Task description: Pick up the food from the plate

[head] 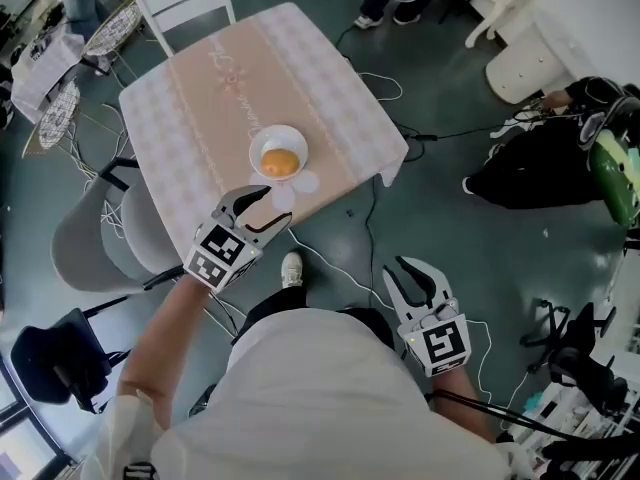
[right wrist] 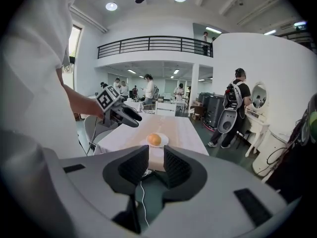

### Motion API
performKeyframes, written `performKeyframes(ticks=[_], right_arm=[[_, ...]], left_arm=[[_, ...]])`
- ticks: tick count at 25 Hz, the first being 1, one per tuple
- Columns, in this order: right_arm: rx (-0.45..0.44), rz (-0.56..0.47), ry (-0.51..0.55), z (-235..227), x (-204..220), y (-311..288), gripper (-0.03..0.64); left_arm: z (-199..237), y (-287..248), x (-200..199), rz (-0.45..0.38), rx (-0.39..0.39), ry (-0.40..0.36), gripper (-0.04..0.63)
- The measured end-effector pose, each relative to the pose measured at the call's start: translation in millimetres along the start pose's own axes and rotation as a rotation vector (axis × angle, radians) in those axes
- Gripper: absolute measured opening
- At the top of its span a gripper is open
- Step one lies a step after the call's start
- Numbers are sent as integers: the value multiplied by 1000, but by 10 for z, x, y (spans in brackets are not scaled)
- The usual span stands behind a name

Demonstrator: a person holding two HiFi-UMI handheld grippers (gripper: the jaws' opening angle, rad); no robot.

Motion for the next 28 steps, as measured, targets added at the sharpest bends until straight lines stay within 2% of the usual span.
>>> performKeyframes(ticks=[5,9,11,18,28], right_arm=[[74,37,-37,-80,0,-38,103],[149,58,-58,-250,9,41,103],[184,63,-74,-320,32,98,103],[258,88,-134,-358,135,190,103],[285,110,-153,-340,51,108,103]], left_arm=[[551,-525,393,152,44,-136,296],[767,-884,697,286,86,-262,335],[834,-1012,820,337,101,-300,353],[945,-1346,1042,411,171,-330,380],[1178,-1463,1210,472,192,-352,374]])
Point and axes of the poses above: the fingertips, and each gripper's own axes: y backward along the fingers, z to its left, x out of its underside, the point moved 2 cm from there along y, backward along the fingers, and after that the axes turned 6 degrees about -y, right-handed, at the moved point
